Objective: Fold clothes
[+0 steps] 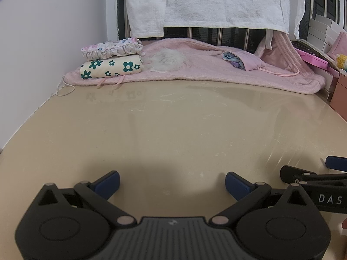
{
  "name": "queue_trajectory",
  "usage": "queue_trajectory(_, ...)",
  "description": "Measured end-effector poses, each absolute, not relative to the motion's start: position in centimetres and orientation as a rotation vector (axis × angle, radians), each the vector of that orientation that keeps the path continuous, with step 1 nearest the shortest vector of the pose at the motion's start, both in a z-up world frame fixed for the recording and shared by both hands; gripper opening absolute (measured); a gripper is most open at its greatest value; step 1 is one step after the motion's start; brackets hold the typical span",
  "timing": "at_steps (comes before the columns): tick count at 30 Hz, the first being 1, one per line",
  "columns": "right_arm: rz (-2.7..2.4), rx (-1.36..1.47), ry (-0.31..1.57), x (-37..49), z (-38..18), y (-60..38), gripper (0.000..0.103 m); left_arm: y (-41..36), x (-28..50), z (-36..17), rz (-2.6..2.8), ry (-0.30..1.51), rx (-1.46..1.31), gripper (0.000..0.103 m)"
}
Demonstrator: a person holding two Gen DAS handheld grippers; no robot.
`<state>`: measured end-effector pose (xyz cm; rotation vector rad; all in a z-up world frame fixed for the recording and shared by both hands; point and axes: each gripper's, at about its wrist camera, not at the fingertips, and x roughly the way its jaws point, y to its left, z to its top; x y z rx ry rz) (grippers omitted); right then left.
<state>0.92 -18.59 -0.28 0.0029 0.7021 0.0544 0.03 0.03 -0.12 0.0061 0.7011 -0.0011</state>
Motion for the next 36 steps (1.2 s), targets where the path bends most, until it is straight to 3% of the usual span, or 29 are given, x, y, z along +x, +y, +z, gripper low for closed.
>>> queue_trajectory(26,0.039,0.008,0.7,1.0,-0.3,-18.3,0.103,-0.2,0.4,0.1,-0.003,0.714,0.002,0.102)
queue_trajectory(30,0.095,0.063,0.649,3.3,2.1,-20.4,0.103,0.9,4.6,3.7,-0.164,0.675,-0.192,0.101)
queue_trajectory(36,0.046,0.117,0.523,18.9,7.4,-24.8,0.103,-1.1,19.4,8.1,-0.194,0.604,-0.307,0.103)
